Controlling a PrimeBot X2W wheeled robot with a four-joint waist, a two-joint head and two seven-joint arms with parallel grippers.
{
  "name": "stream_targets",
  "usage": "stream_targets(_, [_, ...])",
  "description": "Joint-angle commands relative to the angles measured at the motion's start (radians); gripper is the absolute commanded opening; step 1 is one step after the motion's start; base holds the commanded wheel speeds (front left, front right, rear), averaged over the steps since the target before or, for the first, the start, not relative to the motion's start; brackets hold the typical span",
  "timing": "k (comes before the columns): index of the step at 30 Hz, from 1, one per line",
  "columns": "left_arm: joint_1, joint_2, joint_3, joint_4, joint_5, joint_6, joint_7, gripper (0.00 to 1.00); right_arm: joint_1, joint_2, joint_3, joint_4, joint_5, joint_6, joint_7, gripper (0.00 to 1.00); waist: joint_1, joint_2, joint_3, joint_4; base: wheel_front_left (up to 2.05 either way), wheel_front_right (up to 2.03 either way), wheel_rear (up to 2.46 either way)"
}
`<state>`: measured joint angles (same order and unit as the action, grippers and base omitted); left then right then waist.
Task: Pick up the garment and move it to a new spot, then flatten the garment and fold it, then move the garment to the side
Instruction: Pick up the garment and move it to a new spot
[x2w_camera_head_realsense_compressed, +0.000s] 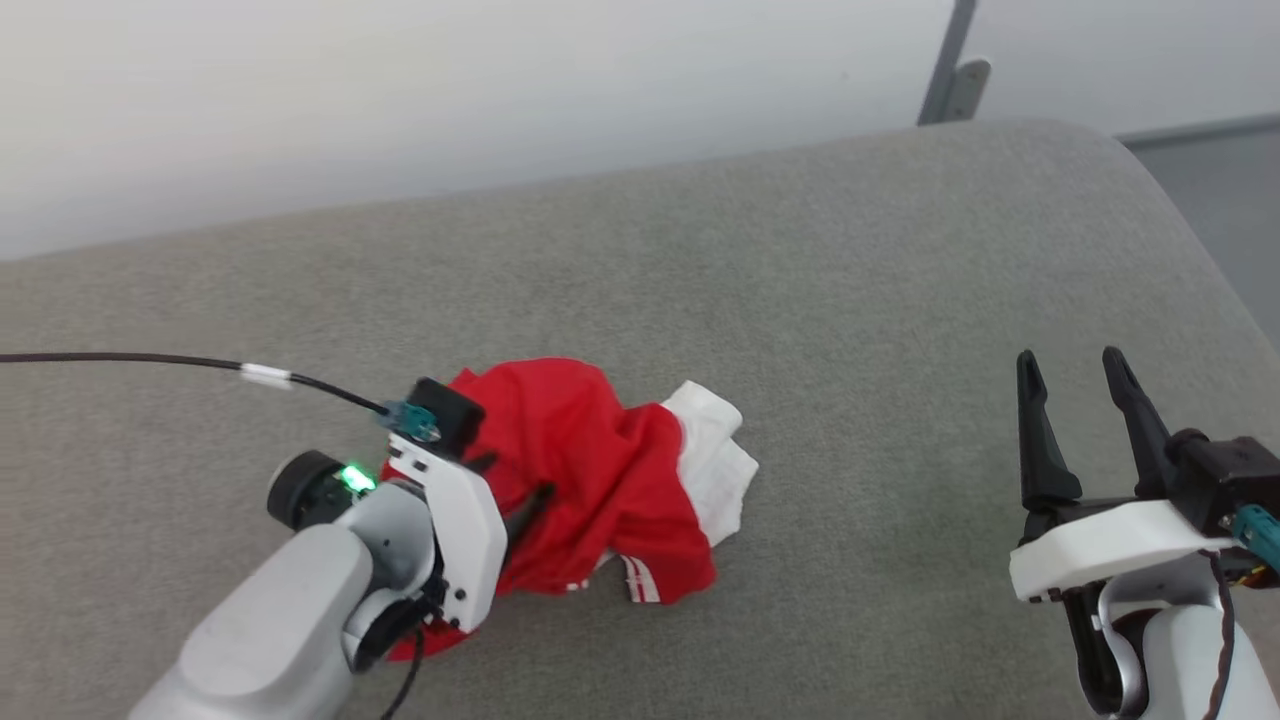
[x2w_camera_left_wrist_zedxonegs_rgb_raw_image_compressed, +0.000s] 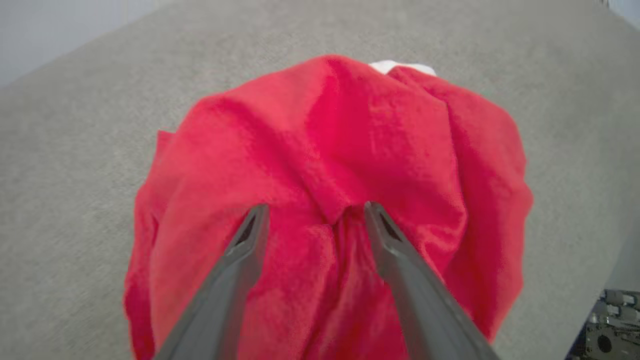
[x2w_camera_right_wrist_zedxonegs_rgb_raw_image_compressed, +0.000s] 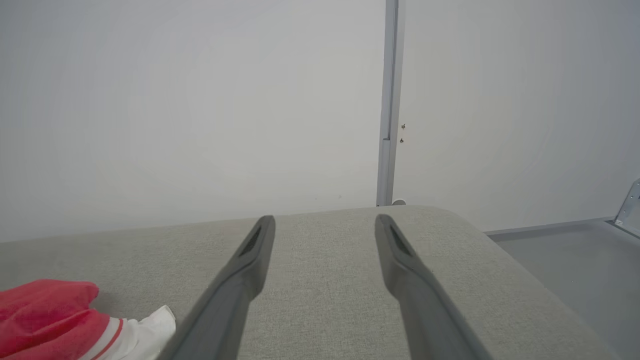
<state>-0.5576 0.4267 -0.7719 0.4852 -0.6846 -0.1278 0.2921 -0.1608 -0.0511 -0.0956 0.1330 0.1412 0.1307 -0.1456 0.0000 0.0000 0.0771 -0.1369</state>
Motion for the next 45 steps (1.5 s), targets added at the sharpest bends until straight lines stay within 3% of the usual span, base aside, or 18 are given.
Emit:
stream_targets(1, [-0.007, 0.007, 0.008, -0.014, -0.008, -0.002, -0.018, 1.0, 0.011, 0.0, -0.002, -0.004, -0.002, 0.0, 0.001, 1.0, 0.0, 0.0, -0.019, 0.02, 0.0, 0.0, 0.0])
stream_targets(7, [0.04, 0.065, 0.078, -0.108, -0.034, 0.021, -0.15, 1.0, 0.036, 0.0, -0.006, -0.009, -0.008, 0.0, 0.008, 1.0, 0.0, 0.0, -0.058, 0.067, 0.0, 0.0, 0.0])
stream_targets(18, [0.22, 0.144, 0.231, -0.262, -0.047, 0.163, -0.427, 1.0, 0.067, 0.0, -0.017, -0.018, -0.002, 0.0, 0.018, 1.0, 0.0, 0.0, -0.09, 0.139, 0.0, 0.0, 0.0])
stream_targets(22, [0.293, 0.162, 0.274, -0.306, -0.058, 0.206, -0.49, 1.0, 0.077, 0.0, -0.021, -0.022, -0.005, 0.0, 0.023, 1.0, 0.0, 0.0, -0.099, 0.159, 0.0, 0.0, 0.0])
stream_targets(28, [0.404, 0.178, 0.336, -0.357, -0.053, 0.234, -0.545, 1.0, 0.087, 0.0, -0.025, -0.025, 0.002, 0.0, 0.029, 1.0, 0.0, 0.0, -0.105, 0.174, 0.0, 0.0, 0.0])
stream_targets(36, [0.527, 0.136, 0.473, -0.411, -0.011, 0.241, -0.559, 1.0, 0.102, 0.0, -0.032, -0.027, 0.01, 0.0, 0.034, 1.0, 0.0, 0.0, -0.111, 0.188, 0.0, 0.0, 0.0])
stream_targets(45, [0.67, 0.014, 0.642, -0.462, 0.11, 0.184, -0.559, 1.0, 0.119, 0.0, -0.031, -0.029, 0.014, 0.0, 0.034, 1.0, 0.0, 0.0, -0.114, 0.2, 0.0, 0.0, 0.0])
